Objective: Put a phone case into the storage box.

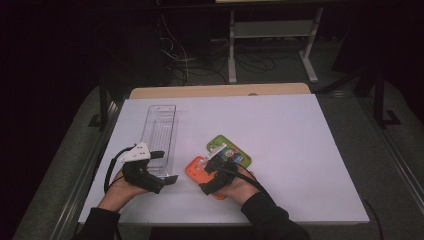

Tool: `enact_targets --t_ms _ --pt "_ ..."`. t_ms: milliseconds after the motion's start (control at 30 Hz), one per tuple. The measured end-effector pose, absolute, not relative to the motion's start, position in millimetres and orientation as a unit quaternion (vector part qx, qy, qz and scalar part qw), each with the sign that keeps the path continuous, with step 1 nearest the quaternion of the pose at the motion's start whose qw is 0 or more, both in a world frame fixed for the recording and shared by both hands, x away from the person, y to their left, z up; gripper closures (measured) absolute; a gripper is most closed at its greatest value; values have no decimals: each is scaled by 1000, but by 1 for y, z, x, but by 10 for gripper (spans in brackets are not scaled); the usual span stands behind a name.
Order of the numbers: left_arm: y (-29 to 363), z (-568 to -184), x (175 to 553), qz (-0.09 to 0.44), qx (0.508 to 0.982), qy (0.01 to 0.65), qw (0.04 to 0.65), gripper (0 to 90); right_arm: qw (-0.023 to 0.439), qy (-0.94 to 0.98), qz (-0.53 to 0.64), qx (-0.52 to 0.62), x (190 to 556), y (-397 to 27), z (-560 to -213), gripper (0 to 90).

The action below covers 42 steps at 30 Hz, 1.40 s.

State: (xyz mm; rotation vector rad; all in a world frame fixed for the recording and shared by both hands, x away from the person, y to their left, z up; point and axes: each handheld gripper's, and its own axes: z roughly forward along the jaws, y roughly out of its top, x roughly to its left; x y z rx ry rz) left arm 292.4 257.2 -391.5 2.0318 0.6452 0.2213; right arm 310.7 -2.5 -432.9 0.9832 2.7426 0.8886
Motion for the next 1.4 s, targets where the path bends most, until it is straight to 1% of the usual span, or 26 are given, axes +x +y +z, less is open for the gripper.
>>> enact_targets --t_ms 233,300,467,633,700,833,1033,1067,1133,1167,1300,1400 --pt "257 -391 293 87 832 264 481 0 32 900 307 309 319 -18 -414 148" --pt "256 -390 294 86 836 259 475 21 36 907 302 292 324 -28 -409 148" --pt "253 -389 297 89 842 253 468 9 41 912 306 268 332 -47 -398 148" --pt "245 -387 301 81 846 251 464 0 49 914 312 254 339 -64 -389 148" --pt "240 -385 302 76 847 248 464 0 45 912 317 255 341 -72 -385 148" --pt "230 -381 306 71 856 230 457 0 37 914 318 248 350 -90 -378 148" --pt "220 -375 314 64 861 212 458 0 37 916 324 233 353 -102 -370 148" --pt "215 -372 318 62 865 205 454 0 26 916 333 225 354 -105 -367 148" --pt "213 -370 320 62 866 201 454 0 19 915 336 223 354 -106 -366 148" --pt "208 -367 323 60 869 193 452 0 21 920 332 205 357 -108 -365 148" --pt "200 -361 328 57 876 176 446 0 25 920 338 194 359 -110 -362 147" --pt "194 -357 333 56 879 164 444 0 16 917 352 188 364 -114 -359 148"
